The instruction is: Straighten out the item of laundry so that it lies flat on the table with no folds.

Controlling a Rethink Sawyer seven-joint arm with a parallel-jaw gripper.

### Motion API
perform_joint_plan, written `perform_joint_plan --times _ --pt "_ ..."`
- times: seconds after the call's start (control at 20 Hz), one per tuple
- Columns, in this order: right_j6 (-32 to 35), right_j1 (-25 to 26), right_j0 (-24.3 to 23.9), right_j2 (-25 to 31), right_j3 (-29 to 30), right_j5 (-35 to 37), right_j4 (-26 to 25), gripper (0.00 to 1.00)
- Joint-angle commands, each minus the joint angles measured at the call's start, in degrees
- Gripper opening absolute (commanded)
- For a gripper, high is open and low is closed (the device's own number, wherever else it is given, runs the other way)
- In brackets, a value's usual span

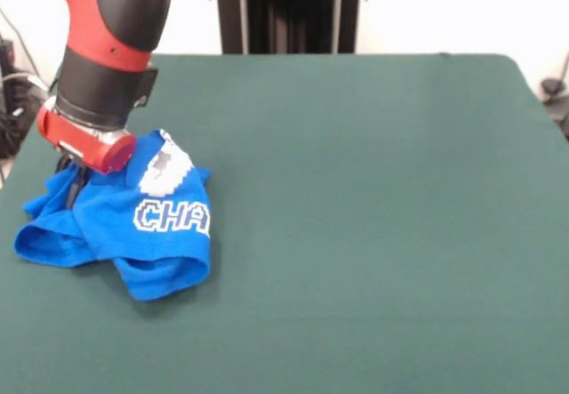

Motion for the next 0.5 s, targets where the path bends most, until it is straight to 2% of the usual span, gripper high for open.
perform_joint_plan --times 0.05,0.25,0.5 --pt "5.16 3.65 2.41 8.94 -1.41 10.5 0.97 1.0" --pt "8.83 3.33 3.48 7.67 -0.23 9.46 3.26 1.0" --pt "9.12 1.46 6.66 3.91 0.07 7.38 3.13 1.0"
